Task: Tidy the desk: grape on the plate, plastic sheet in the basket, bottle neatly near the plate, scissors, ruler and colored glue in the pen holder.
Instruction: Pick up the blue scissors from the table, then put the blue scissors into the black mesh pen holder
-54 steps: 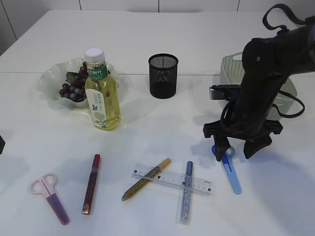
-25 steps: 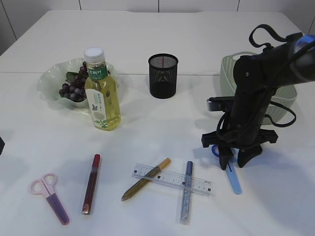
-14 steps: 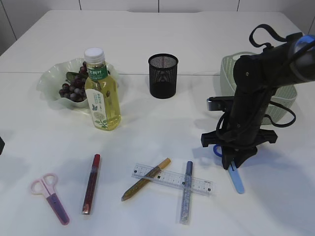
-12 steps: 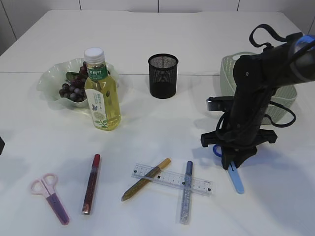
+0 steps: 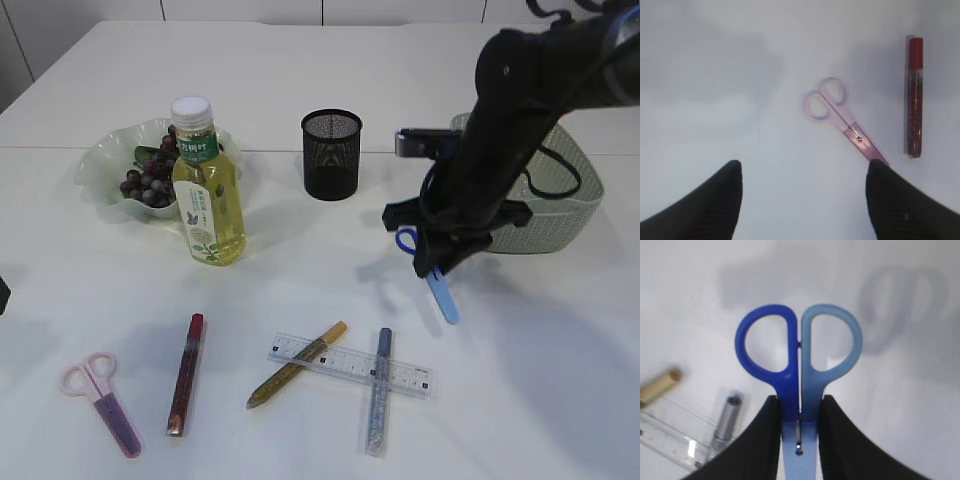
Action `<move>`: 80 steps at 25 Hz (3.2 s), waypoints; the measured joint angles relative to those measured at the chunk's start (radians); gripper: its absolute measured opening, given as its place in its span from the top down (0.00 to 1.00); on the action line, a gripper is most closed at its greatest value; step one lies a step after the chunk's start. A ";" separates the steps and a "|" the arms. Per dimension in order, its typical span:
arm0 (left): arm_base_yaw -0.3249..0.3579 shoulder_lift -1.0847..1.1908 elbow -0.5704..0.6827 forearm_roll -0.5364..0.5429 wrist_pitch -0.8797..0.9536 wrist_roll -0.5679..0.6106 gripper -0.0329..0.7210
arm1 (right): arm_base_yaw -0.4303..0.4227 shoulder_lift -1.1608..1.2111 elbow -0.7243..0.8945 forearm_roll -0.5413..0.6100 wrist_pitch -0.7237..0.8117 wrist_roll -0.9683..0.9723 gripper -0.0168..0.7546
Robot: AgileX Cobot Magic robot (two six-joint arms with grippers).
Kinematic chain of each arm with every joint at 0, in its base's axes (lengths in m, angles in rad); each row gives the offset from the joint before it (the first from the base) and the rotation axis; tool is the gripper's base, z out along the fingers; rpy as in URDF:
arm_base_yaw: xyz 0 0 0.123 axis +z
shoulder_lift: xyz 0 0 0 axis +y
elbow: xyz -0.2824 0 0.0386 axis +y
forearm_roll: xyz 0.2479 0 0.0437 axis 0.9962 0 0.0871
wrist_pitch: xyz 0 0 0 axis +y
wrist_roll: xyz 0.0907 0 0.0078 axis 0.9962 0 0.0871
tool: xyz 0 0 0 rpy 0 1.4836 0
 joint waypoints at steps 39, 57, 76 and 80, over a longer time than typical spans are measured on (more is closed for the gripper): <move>0.000 0.000 0.000 -0.048 0.099 0.000 0.22 | -0.026 0.280 -0.570 0.564 -0.722 -0.578 0.74; 0.000 0.000 0.000 -0.048 0.095 0.000 0.22 | -0.012 0.388 -0.593 0.623 -0.774 -0.594 0.71; 0.000 0.000 0.000 -0.048 0.095 0.000 0.23 | -0.012 0.285 -0.593 0.602 -0.538 -0.603 0.53; 0.000 0.000 0.000 -0.048 0.095 0.000 0.23 | -0.012 0.182 -0.593 0.426 -0.368 -0.385 0.53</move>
